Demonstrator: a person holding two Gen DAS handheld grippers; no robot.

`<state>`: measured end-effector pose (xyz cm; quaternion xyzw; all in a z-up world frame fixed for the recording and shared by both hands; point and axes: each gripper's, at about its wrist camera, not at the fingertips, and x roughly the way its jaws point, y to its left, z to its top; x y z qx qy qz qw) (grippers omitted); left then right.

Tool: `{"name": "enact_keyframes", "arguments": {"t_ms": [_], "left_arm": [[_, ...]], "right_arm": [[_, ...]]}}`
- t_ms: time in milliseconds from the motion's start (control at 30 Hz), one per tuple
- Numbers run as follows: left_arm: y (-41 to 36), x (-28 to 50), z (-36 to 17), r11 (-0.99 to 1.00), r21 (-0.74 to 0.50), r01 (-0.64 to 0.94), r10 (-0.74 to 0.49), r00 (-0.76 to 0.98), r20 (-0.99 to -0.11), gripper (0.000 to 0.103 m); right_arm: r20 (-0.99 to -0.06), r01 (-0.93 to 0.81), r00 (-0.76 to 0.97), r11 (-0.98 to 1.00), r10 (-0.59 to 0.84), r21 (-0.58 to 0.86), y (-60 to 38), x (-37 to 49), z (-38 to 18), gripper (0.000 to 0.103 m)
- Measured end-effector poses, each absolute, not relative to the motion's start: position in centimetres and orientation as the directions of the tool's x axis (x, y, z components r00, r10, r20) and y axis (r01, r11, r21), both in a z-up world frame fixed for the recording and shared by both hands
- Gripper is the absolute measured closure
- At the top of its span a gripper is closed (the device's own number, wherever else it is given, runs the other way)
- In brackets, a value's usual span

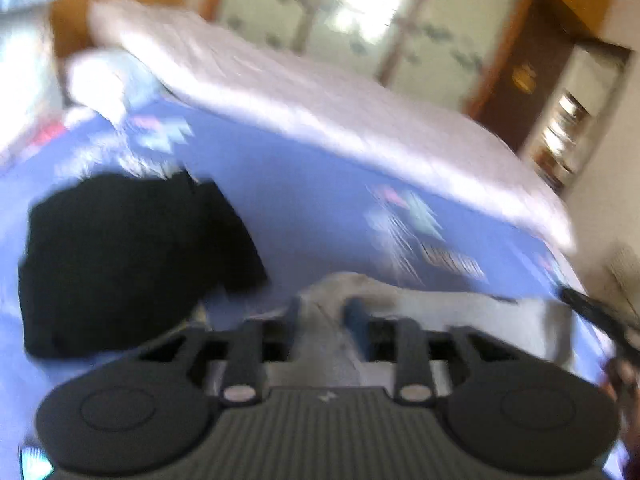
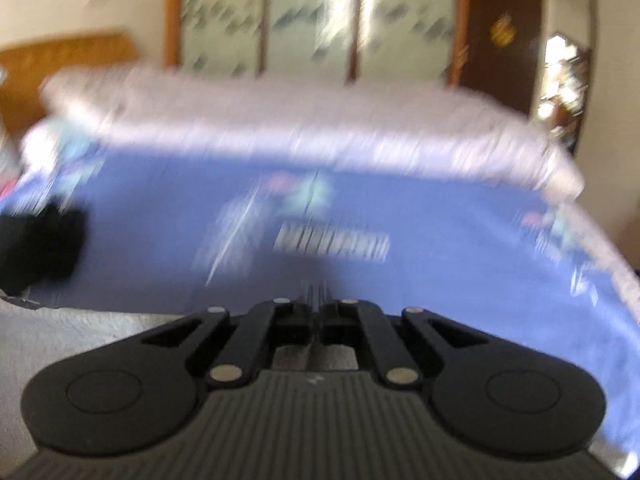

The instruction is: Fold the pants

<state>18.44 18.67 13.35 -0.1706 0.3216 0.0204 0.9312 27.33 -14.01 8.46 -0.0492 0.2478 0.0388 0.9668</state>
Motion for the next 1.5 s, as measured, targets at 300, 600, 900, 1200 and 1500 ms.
{"name": "enact_keyframes", "arguments": {"t_ms": [300, 600, 900, 1200, 1500], "left_arm": [[18.2, 13.1, 8.5, 0.937, -0.335, -0.103, -0.161, 0.721, -0.674, 0.044], [19.6, 4.7, 1.4, 0.771, -0.595, -0.228, -0.381, 0.583, -0.717, 0.038], [15.9, 7.9, -1.7, 0.719, -0.635, -0.281, -0.423, 0.549, -0.721, 0.073], [17.4, 4.6, 1.8, 0.714, -0.612, -0.339, -0.358, 0.574, -0.736, 0.089], [22.7, -3.1, 9.8, 0.707, -0.628, -0.325, -0.294, 0.673, -0.679, 0.09]], "right_arm": [[-0.52, -0.177, 0.838, 0.984, 0.162, 0.021, -18.3, 19.9, 6.7, 0.065], [-0.583, 0.073, 0.812, 0.988, 0.019, 0.133, -29.3, 3.4, 4.7, 0.065], [-0.667, 0.334, 0.744, 0.836, 0.05, 0.435, -35.9, -2.3, 0.3, 0.063], [-0.66, 0.358, 0.747, 0.784, 0.085, 0.506, -34.9, 2.0, -1.3, 0.093], [-0.335, 0.337, 0.924, 0.81, -0.186, 0.48, -40.7, -7.8, 11.1, 0.093]]}}
